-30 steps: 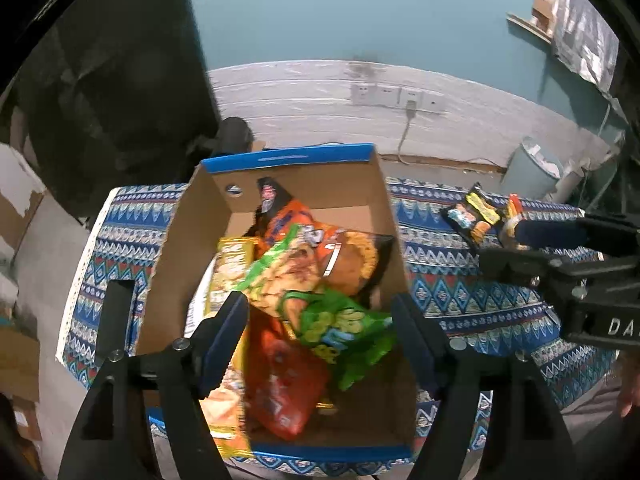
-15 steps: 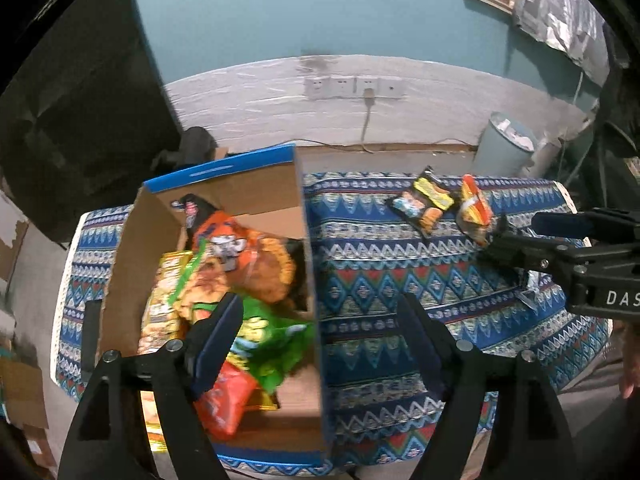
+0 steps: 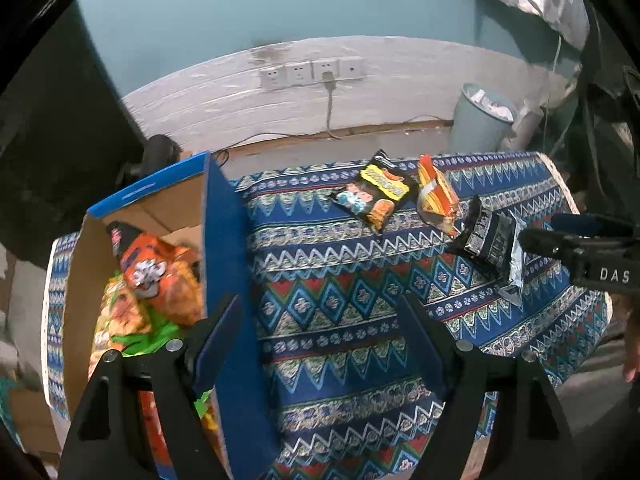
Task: Organize snacks
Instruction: 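Move both tools back over the remaining snacks on the cloth, then grasp the black bag with the left tool while the right tool grasps the silver foil bar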
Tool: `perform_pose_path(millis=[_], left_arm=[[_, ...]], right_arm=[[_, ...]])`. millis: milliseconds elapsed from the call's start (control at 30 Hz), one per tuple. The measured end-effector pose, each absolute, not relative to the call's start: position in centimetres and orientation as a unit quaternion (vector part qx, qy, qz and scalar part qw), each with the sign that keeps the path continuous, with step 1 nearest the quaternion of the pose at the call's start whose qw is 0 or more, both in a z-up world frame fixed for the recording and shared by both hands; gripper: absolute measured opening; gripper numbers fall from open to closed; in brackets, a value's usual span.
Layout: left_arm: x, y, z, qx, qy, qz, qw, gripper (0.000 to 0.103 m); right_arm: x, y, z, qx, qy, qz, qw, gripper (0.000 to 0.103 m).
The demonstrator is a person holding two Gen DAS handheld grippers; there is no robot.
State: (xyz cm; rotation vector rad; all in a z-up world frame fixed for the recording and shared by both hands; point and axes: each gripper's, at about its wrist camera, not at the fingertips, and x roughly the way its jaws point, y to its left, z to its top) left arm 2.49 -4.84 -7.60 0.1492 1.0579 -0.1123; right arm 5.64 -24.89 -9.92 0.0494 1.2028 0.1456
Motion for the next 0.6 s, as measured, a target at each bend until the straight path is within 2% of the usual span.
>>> perform_pose_path(millis=[600], left_arm=[[6.0, -13.0, -12.6, 0.122, 0.497, -0.122, 0.85, 0.081]], right_arm=[[6.8, -32.3, -17.8, 0.045, 0.619, -0.011, 0.784, 0.068]])
